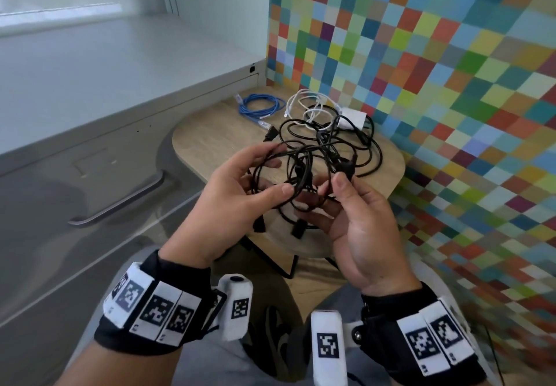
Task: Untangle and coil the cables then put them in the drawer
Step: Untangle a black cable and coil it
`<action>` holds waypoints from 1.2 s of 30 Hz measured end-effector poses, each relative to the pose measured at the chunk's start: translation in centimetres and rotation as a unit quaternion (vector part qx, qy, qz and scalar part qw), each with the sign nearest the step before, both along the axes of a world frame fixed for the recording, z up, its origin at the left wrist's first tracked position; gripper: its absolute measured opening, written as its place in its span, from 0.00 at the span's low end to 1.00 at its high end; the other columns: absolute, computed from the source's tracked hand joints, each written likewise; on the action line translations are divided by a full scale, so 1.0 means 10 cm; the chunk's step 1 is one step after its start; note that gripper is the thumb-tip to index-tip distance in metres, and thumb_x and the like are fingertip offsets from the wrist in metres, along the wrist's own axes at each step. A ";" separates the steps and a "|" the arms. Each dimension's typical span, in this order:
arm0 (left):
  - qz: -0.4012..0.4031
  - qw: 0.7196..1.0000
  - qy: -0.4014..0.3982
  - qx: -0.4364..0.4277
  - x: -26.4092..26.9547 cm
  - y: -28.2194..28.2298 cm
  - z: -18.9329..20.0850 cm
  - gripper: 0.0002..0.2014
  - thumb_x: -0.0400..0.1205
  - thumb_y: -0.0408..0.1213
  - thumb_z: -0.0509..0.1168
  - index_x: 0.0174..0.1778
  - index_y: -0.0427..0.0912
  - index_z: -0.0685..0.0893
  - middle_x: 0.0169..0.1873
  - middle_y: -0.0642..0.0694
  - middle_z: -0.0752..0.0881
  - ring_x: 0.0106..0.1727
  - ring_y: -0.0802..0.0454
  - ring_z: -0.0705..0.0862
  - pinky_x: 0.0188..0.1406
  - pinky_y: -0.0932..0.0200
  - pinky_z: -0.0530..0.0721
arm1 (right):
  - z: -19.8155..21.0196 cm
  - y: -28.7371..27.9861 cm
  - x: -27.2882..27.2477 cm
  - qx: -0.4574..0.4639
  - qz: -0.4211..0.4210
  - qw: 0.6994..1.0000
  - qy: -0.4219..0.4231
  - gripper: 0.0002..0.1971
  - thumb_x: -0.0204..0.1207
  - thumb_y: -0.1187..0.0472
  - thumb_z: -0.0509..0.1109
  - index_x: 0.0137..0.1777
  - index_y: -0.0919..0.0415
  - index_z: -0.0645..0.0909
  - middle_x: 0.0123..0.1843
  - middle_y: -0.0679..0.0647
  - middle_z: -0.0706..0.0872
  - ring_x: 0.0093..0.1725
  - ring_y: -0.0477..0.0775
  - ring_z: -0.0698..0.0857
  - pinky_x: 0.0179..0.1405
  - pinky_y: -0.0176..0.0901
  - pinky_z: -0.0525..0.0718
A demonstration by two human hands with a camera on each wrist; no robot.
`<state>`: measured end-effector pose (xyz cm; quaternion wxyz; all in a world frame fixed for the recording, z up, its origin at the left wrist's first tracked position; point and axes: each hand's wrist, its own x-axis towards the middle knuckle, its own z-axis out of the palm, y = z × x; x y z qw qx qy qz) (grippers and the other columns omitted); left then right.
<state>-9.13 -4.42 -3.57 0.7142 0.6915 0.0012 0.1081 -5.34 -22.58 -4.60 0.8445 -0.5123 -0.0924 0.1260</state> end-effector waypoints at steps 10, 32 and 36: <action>0.005 0.997 -0.016 0.073 0.09 -0.09 -0.05 0.29 0.78 0.32 0.79 0.69 0.66 0.83 0.74 0.62 0.80 0.72 0.57 0.82 0.73 0.42 0.83 | 0.01 -0.09 0.00 0.052 0.003 0.998 0.037 0.15 0.80 0.52 0.67 0.59 0.61 0.85 0.55 0.53 0.91 0.62 0.62 0.87 0.54 0.62 0.92; 0.012 0.998 0.039 -0.048 0.03 0.01 0.03 0.17 0.89 0.51 0.62 0.67 0.48 0.87 0.57 0.36 0.90 0.47 0.44 0.87 0.41 0.56 0.88 | -0.16 -0.11 -0.03 -0.113 -0.002 0.970 -0.214 0.10 0.74 0.53 0.74 0.47 0.52 0.96 0.92 0.37 0.60 0.92 0.45 0.53 0.87 0.74 0.63; -0.074 0.994 0.073 0.029 0.03 -0.02 -0.02 0.23 0.79 0.59 0.70 0.61 0.46 0.90 0.51 0.36 0.90 0.46 0.48 0.88 0.43 0.57 0.86 | -0.17 -0.13 -0.04 -0.129 0.010 0.958 -0.257 0.12 0.77 0.54 0.74 0.43 0.62 0.93 0.87 0.49 0.74 0.92 0.48 0.58 0.85 0.79 0.63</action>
